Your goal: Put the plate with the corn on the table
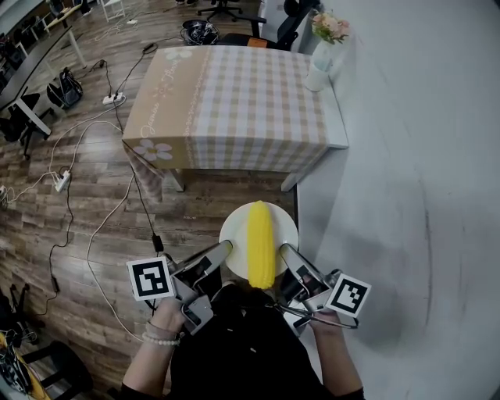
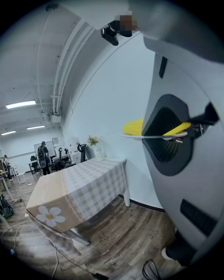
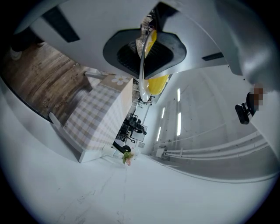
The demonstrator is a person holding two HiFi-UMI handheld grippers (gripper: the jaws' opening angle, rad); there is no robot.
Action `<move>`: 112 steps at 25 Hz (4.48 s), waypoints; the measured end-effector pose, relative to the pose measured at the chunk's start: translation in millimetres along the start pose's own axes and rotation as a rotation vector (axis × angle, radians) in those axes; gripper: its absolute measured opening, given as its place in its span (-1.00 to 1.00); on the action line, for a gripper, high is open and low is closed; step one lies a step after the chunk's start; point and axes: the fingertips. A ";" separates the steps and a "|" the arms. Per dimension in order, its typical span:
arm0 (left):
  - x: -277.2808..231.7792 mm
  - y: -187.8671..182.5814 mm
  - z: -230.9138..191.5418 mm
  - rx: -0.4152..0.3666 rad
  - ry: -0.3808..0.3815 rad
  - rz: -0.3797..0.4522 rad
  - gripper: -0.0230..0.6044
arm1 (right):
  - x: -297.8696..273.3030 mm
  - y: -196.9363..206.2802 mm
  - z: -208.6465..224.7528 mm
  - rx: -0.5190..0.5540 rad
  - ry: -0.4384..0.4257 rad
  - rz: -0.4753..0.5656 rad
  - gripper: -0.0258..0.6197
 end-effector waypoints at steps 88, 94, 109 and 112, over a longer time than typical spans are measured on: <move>-236.3 -263.7 -55.9 0.041 -0.033 0.145 -0.86 | -230.8 -280.4 102.3 0.002 -0.028 -0.143 -0.77; -231.9 -288.5 -62.9 0.046 -0.010 0.117 -0.86 | -254.2 -280.5 97.4 0.021 -0.015 -0.114 -0.77; -247.0 -392.0 -97.7 0.018 -0.012 0.017 -0.86 | -351.1 -305.8 111.7 -0.012 0.031 -0.061 -0.77; -247.7 -408.1 -103.3 0.020 -0.003 0.006 -0.86 | -366.3 -308.3 112.7 -0.016 0.043 -0.046 -0.77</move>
Point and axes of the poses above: the fingertips, and each gripper's own axes: x backward along the fingers, z to its right, y out of its underside, and after that the axes turned 1 degree about -y, right-handed
